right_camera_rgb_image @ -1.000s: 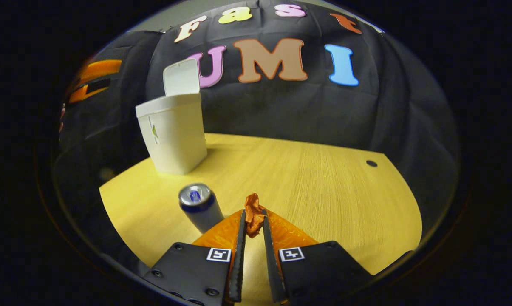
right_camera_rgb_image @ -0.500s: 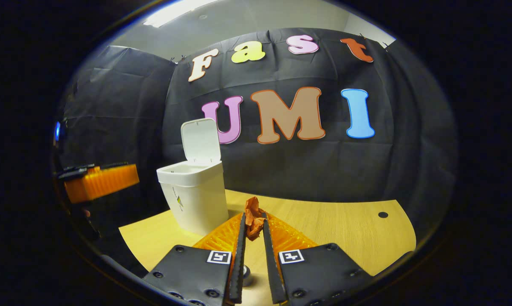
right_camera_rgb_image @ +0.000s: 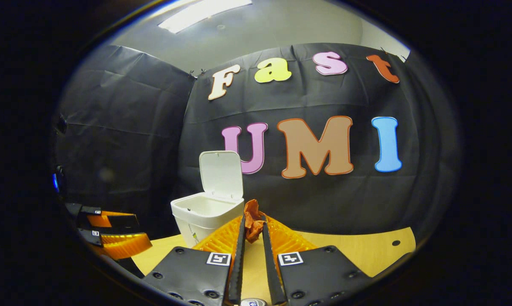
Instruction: Press the lid of the desktop garbage bin to open it, pick up the crumpled paper on the desktop and throw it into the bin, then pick up the pop can on the desktop and drop it into the bin, and finally close the garbage bin lid.
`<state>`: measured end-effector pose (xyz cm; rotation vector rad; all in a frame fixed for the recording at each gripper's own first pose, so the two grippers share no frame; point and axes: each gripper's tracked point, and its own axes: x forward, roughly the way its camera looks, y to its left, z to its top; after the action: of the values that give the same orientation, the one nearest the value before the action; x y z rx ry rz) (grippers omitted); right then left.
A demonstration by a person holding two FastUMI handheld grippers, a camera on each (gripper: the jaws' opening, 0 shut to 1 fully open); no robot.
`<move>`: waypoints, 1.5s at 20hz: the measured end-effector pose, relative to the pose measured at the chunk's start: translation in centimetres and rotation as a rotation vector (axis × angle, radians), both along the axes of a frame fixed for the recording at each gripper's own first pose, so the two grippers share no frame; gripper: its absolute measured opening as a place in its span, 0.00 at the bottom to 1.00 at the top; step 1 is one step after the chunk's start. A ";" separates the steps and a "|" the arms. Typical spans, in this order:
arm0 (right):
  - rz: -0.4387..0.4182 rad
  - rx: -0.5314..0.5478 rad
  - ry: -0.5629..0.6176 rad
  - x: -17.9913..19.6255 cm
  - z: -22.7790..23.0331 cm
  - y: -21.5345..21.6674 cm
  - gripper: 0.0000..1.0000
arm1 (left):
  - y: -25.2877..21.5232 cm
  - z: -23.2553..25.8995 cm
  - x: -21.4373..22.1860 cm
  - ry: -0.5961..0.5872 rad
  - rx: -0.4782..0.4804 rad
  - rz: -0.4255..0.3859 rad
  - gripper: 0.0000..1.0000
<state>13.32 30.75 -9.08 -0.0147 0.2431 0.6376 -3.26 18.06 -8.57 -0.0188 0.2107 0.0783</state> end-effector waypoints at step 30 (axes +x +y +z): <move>0.217 -0.102 0.136 6.8 -7.4 22.9 0.96 | 6.6 -4.3 -3.5 0.090 -0.063 0.112 0.95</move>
<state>20.15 53.64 -16.50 -0.0970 0.4091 0.8431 -6.79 24.62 -12.83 -0.0900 0.3020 0.1846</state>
